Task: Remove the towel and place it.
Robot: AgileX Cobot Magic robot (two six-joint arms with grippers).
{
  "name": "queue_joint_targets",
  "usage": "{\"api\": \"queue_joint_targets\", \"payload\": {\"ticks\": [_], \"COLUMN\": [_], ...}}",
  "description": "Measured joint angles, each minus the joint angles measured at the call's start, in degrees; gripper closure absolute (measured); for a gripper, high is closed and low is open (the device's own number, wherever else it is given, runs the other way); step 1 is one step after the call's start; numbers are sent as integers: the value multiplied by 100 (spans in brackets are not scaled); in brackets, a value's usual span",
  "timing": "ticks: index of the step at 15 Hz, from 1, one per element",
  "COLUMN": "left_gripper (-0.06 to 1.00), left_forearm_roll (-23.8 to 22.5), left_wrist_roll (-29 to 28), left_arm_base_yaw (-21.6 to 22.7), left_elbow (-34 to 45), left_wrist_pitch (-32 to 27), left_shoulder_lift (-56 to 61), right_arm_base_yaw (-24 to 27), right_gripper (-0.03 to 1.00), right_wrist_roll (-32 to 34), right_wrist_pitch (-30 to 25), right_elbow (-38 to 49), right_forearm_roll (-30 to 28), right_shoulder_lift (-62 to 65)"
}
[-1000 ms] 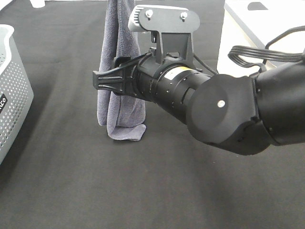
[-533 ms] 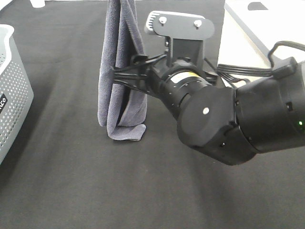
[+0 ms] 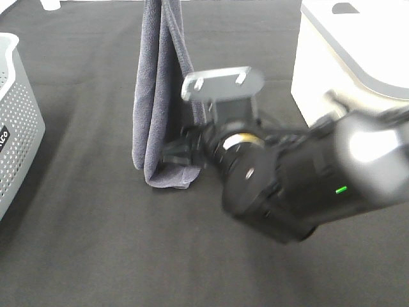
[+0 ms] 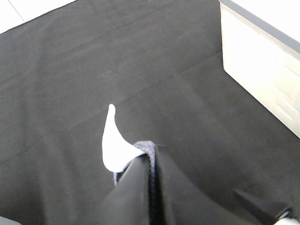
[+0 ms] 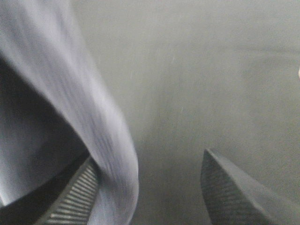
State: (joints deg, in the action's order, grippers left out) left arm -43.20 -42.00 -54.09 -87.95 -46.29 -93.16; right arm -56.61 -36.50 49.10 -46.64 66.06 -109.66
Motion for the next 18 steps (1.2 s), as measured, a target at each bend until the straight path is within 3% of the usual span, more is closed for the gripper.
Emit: {"api": "queue_joint_targets", "payload": {"ticks": [5, 10, 13, 18], "left_gripper": [94, 94, 94, 94], "left_forearm_roll": [0, 0, 0, -6], "left_wrist_roll": [-17, -46, -120, -390], "left_arm_base_yaw": [0, 0, 0, 0], "left_elbow": [0, 0, 0, 0], "left_wrist_pitch": [0, 86, 304, 458], "left_shoulder_lift": [0, 0, 0, 34], "right_arm_base_yaw": [0, 143, 160, 160], "right_gripper": [34, 39, 48, 52], "right_wrist_roll": [567, 1811, 1862, 1868], "right_wrist_pitch": [808, 773, 561, 487], "right_elbow": [-6, -6, -6, -6], "right_forearm_roll": [-1369, -1461, -1553, -1553], "right_shoulder_lift": [-1031, -1089, -1089, -1089]}}
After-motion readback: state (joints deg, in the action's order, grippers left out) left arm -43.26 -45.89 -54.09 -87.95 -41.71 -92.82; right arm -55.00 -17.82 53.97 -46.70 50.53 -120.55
